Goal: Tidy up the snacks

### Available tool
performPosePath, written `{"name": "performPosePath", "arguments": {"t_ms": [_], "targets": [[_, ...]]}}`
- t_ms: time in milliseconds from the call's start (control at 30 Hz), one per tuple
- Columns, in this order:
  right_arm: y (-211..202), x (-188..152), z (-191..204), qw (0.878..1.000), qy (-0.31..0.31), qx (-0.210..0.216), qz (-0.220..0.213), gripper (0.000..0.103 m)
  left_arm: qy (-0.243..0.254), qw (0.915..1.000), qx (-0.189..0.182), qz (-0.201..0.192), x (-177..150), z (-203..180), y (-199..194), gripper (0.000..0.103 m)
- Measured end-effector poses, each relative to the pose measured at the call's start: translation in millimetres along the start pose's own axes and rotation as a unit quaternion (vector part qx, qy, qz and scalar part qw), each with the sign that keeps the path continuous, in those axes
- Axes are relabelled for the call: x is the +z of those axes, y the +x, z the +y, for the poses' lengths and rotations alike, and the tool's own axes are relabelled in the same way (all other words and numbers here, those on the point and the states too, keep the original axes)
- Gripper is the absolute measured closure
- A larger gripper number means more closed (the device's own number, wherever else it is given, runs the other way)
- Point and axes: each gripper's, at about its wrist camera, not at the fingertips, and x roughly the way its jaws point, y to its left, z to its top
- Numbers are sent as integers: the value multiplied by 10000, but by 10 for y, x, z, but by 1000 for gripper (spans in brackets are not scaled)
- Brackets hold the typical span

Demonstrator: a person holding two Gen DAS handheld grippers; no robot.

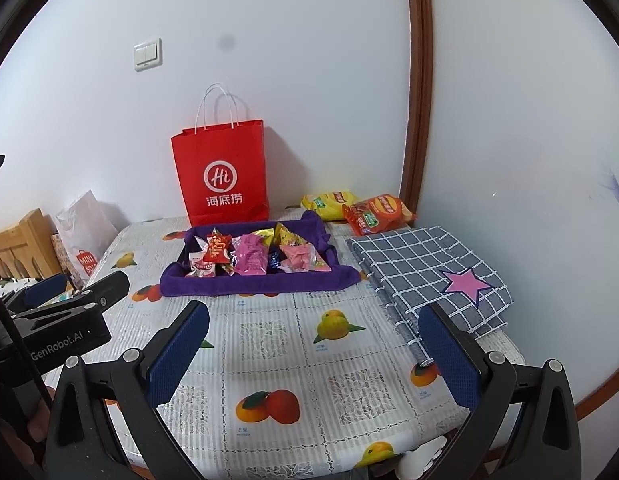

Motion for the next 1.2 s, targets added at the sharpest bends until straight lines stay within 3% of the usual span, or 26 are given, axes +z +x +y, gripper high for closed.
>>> {"name": "performPosePath", "arguments": {"t_ms": [1200], "targets": [[-42,-60,30,9999,35,110,-1,0,-132,9999,-30,39,-42,15,-7,4]]}}
